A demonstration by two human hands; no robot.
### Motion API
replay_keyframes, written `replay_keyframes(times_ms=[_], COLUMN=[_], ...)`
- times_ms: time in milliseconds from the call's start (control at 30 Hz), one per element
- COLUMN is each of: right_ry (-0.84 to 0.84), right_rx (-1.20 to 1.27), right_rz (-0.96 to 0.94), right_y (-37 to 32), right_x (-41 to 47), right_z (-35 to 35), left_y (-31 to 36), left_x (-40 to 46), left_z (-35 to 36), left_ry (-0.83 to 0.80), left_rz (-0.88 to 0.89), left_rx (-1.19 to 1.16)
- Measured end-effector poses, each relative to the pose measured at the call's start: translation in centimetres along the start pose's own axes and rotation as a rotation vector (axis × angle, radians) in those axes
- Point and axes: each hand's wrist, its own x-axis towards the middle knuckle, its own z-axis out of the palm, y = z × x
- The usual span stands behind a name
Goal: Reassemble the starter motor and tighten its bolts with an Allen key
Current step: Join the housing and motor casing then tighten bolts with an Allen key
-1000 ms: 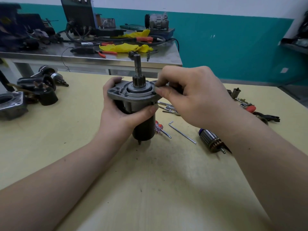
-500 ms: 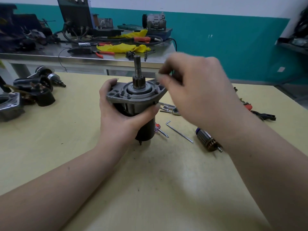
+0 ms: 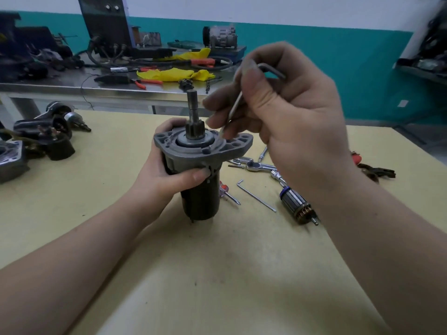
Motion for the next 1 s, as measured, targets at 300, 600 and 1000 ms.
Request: replay_keyframes(times_ms=[300,600,1000], right_ry=[-0.090,-0.087,0.177], right_rx=[-0.061,-0.187,-0.538], right_rz=[0.024,-0.107,-0.496], right_y=[0.4,1.1,2.9], right_x=[-0.4,-0.7,-1.9], right_z=[0.8,1.3,2.4], left_y=[0.4,0.9,1.4], left_x=[-0.1,-0.3,-1.1], left_z=[0.0,0.5,1.3], left_ry=[-0.095,-0.071,-0.009], left_rz=[0.063,0.085,0.161], left_rx=[0.020,-0.031,0.021])
